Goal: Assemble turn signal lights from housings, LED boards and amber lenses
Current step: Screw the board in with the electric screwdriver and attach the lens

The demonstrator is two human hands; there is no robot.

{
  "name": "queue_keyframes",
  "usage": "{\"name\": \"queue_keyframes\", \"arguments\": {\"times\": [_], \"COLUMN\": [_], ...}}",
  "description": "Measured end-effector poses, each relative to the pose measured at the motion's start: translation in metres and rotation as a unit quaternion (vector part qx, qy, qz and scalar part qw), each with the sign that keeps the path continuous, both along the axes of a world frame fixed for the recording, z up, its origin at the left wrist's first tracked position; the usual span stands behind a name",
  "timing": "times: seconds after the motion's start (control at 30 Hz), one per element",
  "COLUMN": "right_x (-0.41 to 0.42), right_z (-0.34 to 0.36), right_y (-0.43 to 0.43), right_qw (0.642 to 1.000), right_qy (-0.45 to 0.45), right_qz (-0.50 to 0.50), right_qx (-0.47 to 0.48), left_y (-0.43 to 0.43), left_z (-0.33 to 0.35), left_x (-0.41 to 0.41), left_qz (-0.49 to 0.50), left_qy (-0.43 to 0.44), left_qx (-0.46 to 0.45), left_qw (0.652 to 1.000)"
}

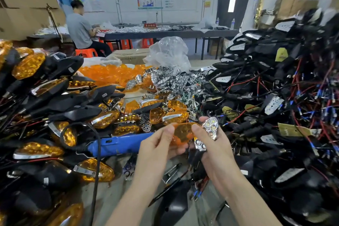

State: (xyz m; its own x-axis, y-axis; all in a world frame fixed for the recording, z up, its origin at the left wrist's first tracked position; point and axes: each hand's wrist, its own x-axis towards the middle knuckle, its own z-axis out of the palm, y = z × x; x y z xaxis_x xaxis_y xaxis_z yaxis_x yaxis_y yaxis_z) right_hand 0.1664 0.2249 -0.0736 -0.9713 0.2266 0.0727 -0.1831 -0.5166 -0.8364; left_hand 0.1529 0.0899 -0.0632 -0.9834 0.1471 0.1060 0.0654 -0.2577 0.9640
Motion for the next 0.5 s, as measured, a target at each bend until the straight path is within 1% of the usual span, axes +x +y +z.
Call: {"name": "queue_keyframes", "arguments": {"times": [0.07, 0.1, 0.13, 0.17, 0.2, 0.23, 0.27, 0.3, 0.37, 0.5], "right_x": [-0.003, -0.004, -0.005, -0.006, -0.007, -0.007, -0.007, -0.006, -0.007, -0.007], "right_z": [0.000, 0.001, 0.002, 0.002, 0.001, 0.001, 0.000, 0.001, 0.000, 0.001], "right_y": [0.001, 0.000, 0.000, 0.000, 0.000, 0.000, 0.001, 0.001, 0.002, 0.001], "right_qw": [1.000, 1.000, 1.000, 1.000, 1.000, 1.000, 1.000, 1.000, 1.000, 1.000], "right_qy": [0.001, 0.000, 0.000, 0.000, 0.000, 0.000, 0.002, 0.000, -0.008, -0.011], "right_qz": [-0.007, -0.015, -0.021, -0.025, -0.026, -0.025, -0.022, -0.019, -0.015, 0.003], "right_qx": [0.001, -0.003, -0.008, -0.011, -0.012, -0.010, -0.005, 0.001, 0.013, 0.023], "left_y": [-0.004, -0.007, -0.010, -0.013, -0.015, -0.016, -0.015, -0.015, -0.014, -0.008], "left_z": [-0.005, -0.008, -0.011, -0.013, -0.014, -0.014, -0.015, -0.014, -0.013, -0.012], "left_x": [-0.004, -0.005, -0.006, -0.006, -0.005, -0.004, -0.003, -0.003, -0.003, 0.000], "left_qz": [0.012, 0.034, 0.060, 0.077, 0.078, 0.072, 0.068, 0.073, 0.095, 0.101], "left_qy": [0.005, 0.028, 0.077, 0.144, 0.211, 0.262, 0.293, 0.310, 0.330, 0.338], "left_qx": [-0.026, -0.077, -0.160, -0.259, -0.347, -0.408, -0.444, -0.461, -0.470, -0.520], "left_qw": [1.000, 0.996, 0.982, 0.952, 0.910, 0.871, 0.844, 0.828, 0.813, 0.778]}}
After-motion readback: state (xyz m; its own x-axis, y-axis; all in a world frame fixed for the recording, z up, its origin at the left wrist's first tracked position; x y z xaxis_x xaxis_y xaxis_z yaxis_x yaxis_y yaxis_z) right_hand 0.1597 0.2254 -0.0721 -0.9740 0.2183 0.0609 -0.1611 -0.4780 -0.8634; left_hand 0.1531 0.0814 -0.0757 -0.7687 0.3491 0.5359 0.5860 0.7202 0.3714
